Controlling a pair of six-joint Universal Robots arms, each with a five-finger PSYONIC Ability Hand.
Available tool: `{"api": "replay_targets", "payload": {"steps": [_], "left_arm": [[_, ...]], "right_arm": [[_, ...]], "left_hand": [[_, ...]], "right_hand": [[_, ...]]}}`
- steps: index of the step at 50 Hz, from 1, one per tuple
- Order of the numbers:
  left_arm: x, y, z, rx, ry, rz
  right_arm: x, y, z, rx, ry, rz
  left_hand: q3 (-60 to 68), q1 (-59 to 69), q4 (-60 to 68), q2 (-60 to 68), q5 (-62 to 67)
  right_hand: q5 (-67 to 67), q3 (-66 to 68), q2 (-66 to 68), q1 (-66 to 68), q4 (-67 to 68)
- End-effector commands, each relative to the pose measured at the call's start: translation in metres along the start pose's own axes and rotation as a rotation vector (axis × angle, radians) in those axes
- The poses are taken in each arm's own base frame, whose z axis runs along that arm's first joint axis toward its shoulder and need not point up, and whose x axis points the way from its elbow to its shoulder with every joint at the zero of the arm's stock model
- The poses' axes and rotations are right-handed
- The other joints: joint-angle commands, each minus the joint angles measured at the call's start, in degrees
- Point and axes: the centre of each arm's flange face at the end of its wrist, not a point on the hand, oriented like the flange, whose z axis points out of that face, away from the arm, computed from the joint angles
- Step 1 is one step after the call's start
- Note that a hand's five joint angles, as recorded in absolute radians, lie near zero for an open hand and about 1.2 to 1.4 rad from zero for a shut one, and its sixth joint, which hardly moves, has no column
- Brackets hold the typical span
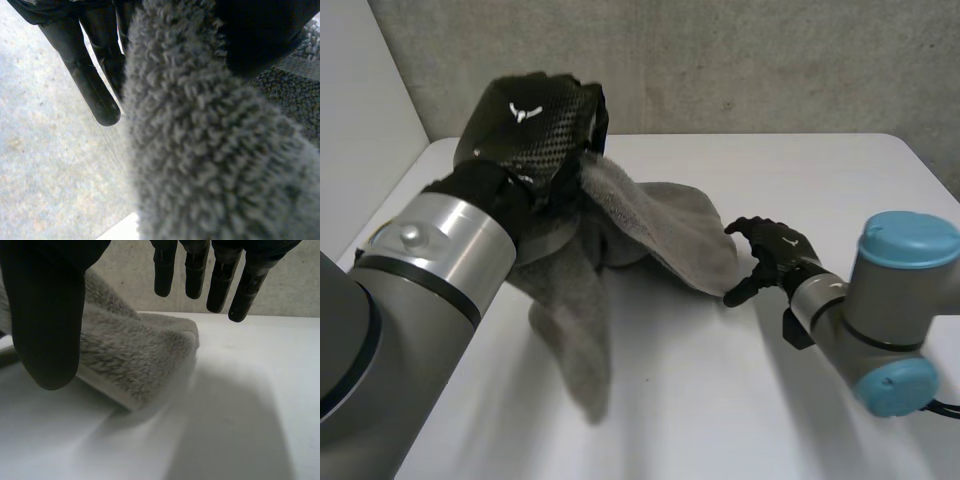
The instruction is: Fold the towel.
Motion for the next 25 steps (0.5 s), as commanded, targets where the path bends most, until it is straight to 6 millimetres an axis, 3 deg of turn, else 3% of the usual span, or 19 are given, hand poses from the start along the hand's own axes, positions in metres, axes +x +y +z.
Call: {"api": "replay_targets", "payload": {"steps": [1, 7, 25], "left_arm": [[0.002, -0.031, 0.001, 0.076, 0.003, -0.013], [-0.005, -0.046, 0.002, 0.106, -0.054, -0.022], [-0.007, -0.050, 0.003, 0.117, -0.062, -0.026]], "right_arm": [[-0.013, 0.018, 0.025, 0.020, 0.016, -0.002], [-0.013, 0.020, 0.039, 0.034, 0.016, 0.003], [-0.047, 0.028, 0.032, 0.032, -0.058, 0.064]], "left_hand": [[10.31, 12.25, 10.18, 10.22, 10.75], [10.31, 12.25, 10.18, 10.22, 10.75], [10.31, 12.25, 10.18, 10.22, 10.75]], "right_hand": [[-0.62, -0.36, -2.22, 0.39, -0.91], [-0.12, 0.14, -1.72, 0.90, -0.41], [2.57, 2.83, 0.97, 3.59, 2.28]]}}
